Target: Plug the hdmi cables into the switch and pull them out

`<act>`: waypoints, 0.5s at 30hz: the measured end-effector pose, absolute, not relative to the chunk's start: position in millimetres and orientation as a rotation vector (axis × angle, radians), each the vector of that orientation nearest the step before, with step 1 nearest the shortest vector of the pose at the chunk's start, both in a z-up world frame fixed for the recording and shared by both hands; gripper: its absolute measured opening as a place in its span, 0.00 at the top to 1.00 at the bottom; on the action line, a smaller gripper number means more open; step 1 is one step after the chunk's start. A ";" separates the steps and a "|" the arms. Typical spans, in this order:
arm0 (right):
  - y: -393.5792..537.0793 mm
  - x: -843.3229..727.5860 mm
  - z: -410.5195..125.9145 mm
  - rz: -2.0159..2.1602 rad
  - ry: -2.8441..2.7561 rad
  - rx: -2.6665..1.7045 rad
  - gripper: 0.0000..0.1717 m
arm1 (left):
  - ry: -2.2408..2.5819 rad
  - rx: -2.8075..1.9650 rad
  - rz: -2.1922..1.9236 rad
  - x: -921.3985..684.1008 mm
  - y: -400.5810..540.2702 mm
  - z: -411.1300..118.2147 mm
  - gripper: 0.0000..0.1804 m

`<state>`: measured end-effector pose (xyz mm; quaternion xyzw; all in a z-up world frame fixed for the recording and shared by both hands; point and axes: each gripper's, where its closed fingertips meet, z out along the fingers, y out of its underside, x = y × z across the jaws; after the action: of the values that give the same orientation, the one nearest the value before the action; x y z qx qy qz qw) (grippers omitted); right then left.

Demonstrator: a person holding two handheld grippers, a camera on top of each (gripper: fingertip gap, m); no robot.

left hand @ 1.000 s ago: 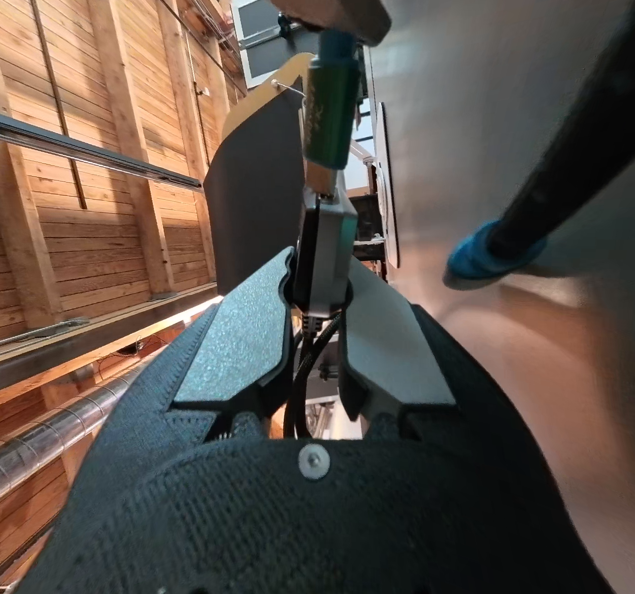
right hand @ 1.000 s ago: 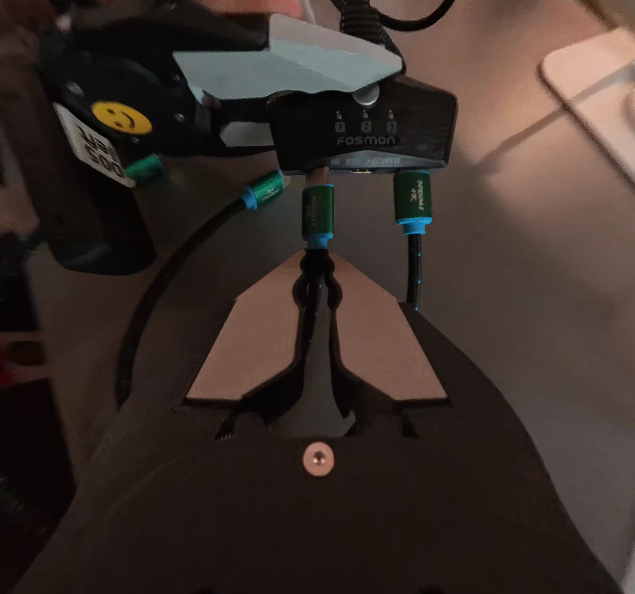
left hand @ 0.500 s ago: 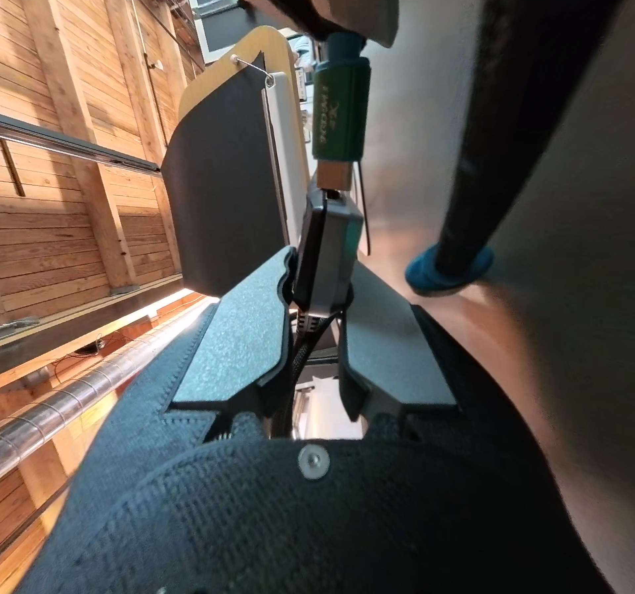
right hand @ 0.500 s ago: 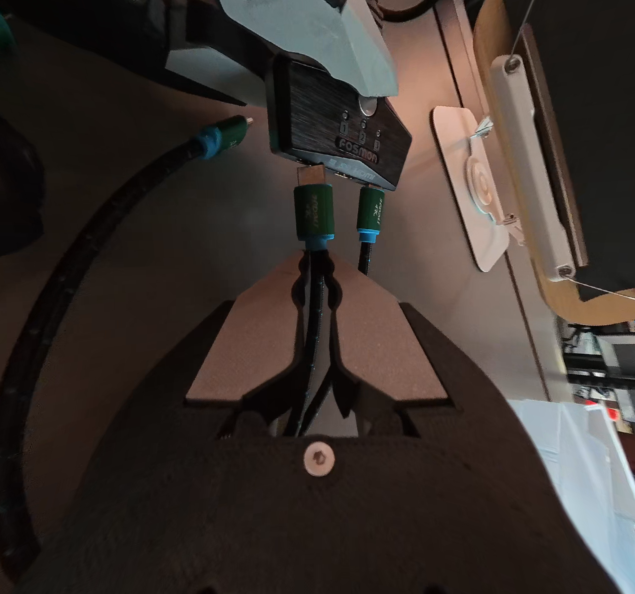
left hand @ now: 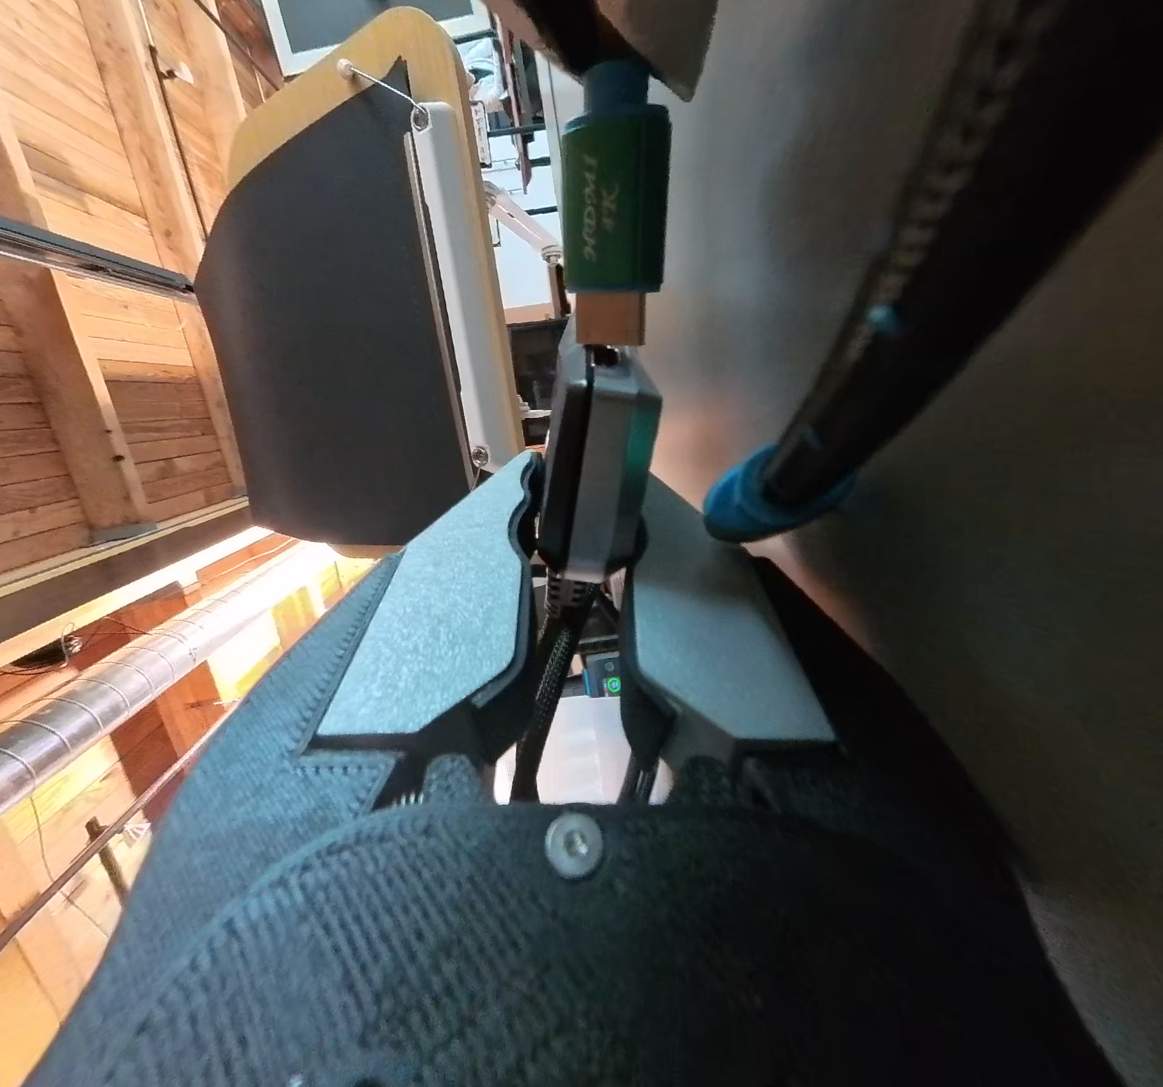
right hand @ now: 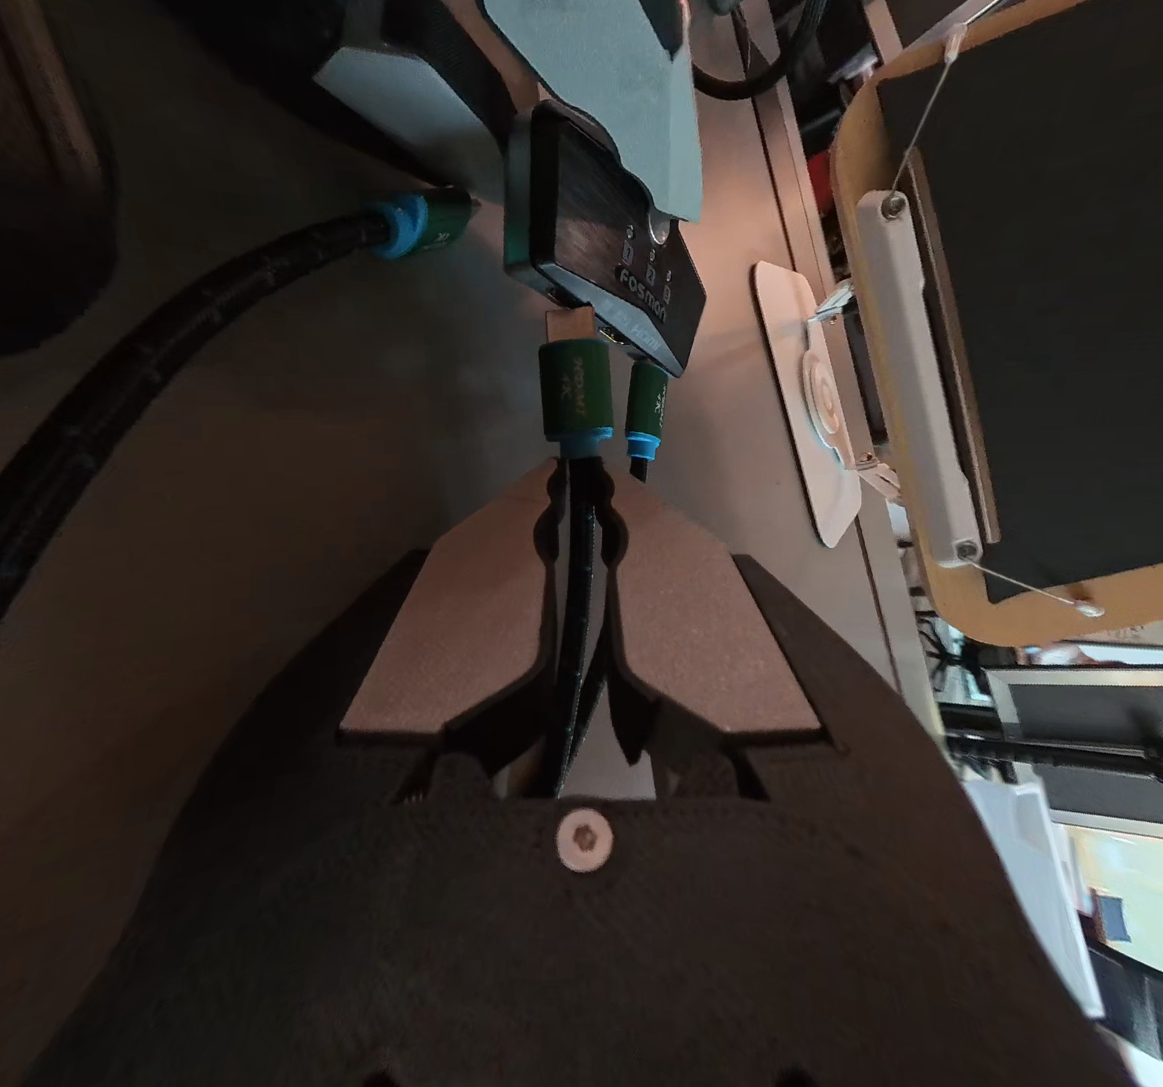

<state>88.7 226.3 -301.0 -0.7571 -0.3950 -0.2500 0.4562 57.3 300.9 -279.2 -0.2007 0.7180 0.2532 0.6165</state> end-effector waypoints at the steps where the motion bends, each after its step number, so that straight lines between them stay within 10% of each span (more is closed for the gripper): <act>1: 226.1 88.3 -301.2 -0.579 -0.965 -1.876 0.98 | 1.656 -0.468 0.577 57.4 300.8 -279.7 0.89; 15: 224.9 84.9 -304.3 -0.374 -0.949 -1.934 0.97 | 1.696 -0.544 0.491 59.0 300.4 -287.6 0.88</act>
<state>84.9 224.9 -304.3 -0.7854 -0.3856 -0.1521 0.4597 59.0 300.4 -287.6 -0.2348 0.7326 0.2121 0.6027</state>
